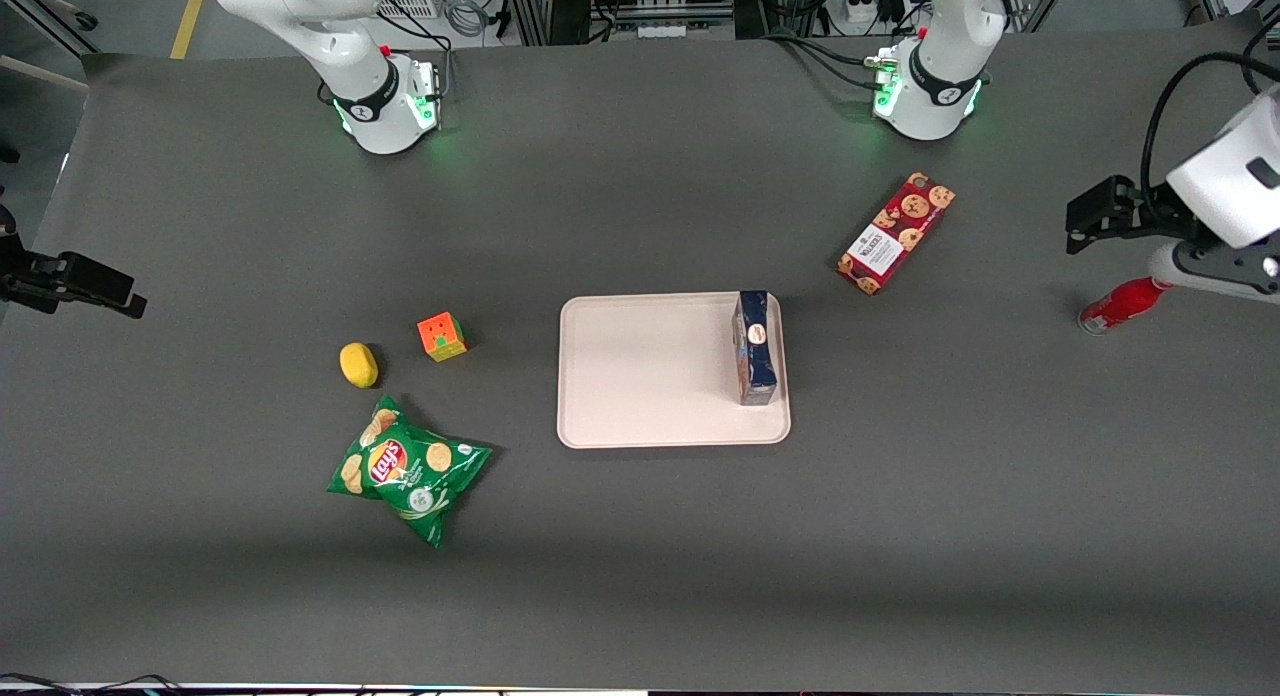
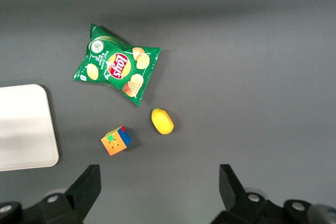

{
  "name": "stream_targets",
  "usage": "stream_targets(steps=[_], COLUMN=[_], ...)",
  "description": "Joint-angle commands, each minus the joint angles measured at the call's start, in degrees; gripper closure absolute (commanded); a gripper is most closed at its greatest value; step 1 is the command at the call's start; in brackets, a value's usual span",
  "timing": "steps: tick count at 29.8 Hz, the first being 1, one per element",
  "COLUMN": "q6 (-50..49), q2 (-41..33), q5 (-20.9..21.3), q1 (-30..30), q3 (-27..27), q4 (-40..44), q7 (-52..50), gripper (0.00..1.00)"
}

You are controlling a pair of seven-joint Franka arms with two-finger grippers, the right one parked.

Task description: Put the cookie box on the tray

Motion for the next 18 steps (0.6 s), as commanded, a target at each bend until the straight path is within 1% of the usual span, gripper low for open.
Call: stream_targets(steps=[1, 18], q6=[9.49, 10.55], q2=[-12.38, -13.97], q5=[-0.45, -0.54], q1=[-1.19, -1.36], q3=[1.22, 1.31], q4=[-17.98, -21.6], q7=[-0.18, -0.27], gripper=[0.0, 0.0])
